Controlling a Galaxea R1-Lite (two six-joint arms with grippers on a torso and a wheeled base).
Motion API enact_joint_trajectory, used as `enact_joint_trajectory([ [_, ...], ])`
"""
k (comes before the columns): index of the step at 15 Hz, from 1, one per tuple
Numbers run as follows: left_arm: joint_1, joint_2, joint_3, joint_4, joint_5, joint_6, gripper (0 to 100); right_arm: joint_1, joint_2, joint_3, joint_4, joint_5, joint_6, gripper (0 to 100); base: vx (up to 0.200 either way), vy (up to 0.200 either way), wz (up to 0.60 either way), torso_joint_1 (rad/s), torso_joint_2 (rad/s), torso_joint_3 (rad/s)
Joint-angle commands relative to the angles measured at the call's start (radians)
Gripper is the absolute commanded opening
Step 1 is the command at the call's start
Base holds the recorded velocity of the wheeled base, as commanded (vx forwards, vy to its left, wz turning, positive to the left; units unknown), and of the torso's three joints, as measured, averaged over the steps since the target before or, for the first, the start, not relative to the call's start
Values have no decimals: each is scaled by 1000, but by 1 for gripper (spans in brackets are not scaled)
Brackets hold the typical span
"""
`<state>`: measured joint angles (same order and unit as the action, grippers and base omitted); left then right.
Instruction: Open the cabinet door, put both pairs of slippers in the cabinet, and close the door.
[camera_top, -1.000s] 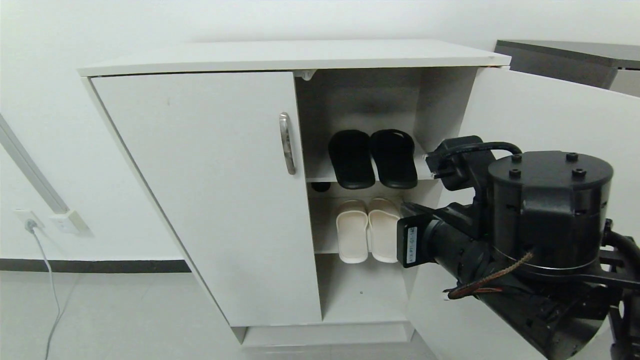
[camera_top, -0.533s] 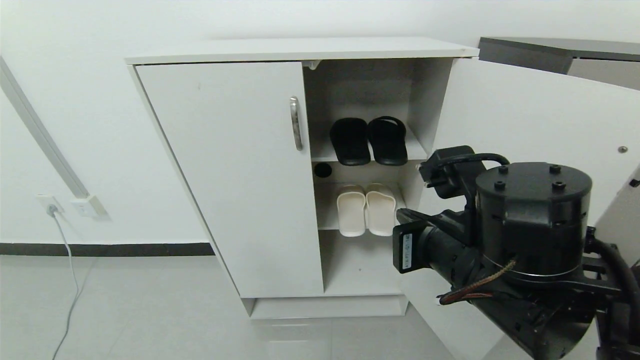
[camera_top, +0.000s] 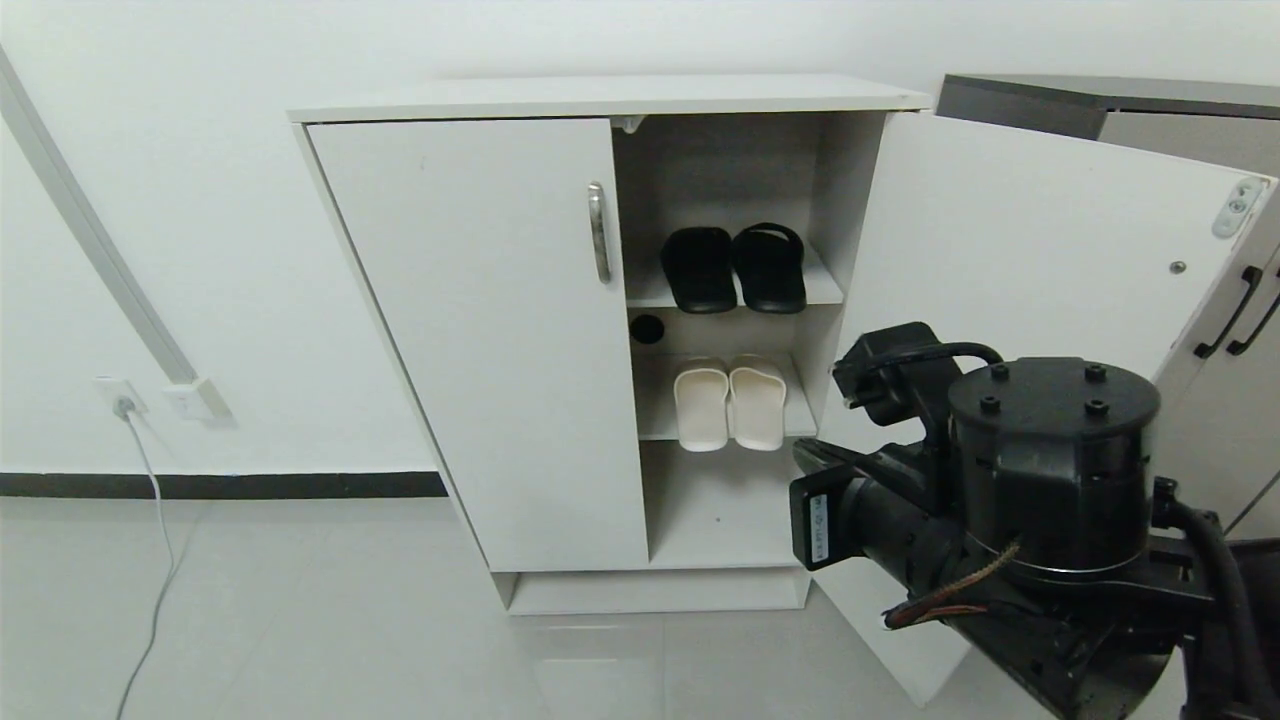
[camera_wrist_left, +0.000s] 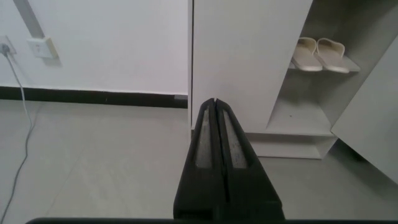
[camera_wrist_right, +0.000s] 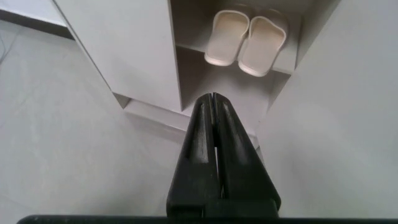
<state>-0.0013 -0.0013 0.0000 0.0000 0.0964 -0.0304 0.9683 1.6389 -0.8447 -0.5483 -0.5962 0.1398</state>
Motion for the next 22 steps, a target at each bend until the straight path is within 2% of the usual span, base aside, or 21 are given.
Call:
enact_joint_trajectory([
  [1,0,1,0,0,0,0,0,-2,7,1,-1,1,0,0,0,0,0,0,0,0],
  [15,0,1,0,0,2,0,0,-22,27,-2,-16,-1,-3,0,0,0,0,0,-6,-6],
  [18,0,1,0,0,0,0,0,-36,27,-2,-16,-1,-5,0,0,0,0,4,-188,-313],
  [22,0,1,0,0,0,0,0,-40,44,1,-28,-2,-3,0,0,0,0,39,-507,-376],
])
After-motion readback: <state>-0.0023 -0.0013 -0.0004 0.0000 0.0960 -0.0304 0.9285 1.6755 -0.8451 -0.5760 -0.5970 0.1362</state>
